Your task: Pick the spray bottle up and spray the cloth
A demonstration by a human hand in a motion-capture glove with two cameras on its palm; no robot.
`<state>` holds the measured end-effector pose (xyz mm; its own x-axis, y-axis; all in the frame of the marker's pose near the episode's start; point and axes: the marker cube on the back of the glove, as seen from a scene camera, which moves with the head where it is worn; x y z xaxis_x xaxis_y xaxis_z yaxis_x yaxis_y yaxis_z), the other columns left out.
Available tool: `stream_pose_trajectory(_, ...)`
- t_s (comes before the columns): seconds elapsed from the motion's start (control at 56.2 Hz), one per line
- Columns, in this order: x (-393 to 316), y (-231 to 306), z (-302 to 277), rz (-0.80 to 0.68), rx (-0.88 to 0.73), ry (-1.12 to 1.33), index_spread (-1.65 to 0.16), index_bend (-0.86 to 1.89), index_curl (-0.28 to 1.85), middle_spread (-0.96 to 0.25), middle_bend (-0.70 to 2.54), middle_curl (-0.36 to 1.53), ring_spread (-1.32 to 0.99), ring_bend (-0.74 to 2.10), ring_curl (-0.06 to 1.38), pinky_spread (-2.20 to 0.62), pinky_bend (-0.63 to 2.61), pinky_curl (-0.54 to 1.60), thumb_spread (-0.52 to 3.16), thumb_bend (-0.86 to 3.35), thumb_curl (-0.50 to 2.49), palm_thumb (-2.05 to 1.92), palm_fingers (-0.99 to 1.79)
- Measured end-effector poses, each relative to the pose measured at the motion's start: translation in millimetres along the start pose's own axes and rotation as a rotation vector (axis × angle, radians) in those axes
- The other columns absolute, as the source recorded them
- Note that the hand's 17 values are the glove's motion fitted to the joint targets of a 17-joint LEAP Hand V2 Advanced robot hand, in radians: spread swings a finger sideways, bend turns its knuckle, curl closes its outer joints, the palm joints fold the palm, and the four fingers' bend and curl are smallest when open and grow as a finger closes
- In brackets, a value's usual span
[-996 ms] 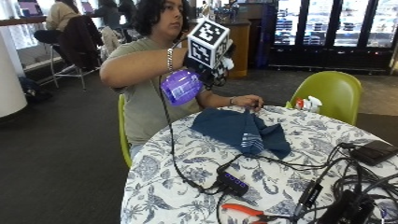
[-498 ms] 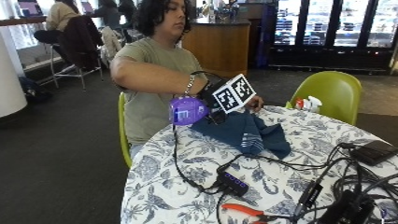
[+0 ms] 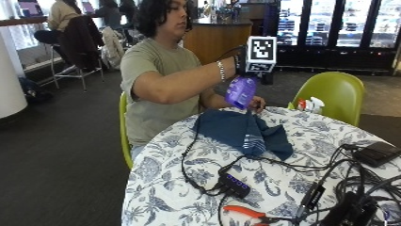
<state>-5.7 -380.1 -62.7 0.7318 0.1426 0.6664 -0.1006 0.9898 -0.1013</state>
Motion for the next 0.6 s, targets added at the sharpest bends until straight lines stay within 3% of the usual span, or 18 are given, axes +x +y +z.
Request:
stream_pose_trajectory(0.178, -13.0, -62.2, 39.5, -0.255, 0.344, -0.252, -0.29, 0.21, 0.6, -0.19, 0.51, 0.54, -0.18, 0.56, 0.49, -0.21, 0.44, 0.44, 0.34, -0.03, 0.77, 1.01, 1.3)
stream_pose_trajectory(0.267, 11.1, -63.7, 71.0, -0.321, 0.256, -0.26, -0.29, 0.21, 0.6, -0.19, 0.51, 0.54, -0.18, 0.56, 0.49, -0.22, 0.44, 0.43, 0.33, -0.03, 0.78, 1.01, 1.3)
stream_pose_trajectory(0.338, 27.0, -95.0, 87.2, -0.296, 0.405, -0.248, -0.29, 0.21, 0.6, -0.19, 0.51, 0.54, -0.18, 0.56, 0.49, -0.22, 0.45, 0.44, 0.33, -0.03, 0.78, 1.01, 1.31)
stream_pose_trajectory(0.605, 47.4, -113.7, 107.8, -0.338, 0.439, -0.315, -0.3, 0.21, 0.61, -0.19, 0.51, 0.54, -0.17, 0.56, 0.49, -0.23, 0.46, 0.44, 0.31, -0.03, 0.78, 1.0, 1.32)
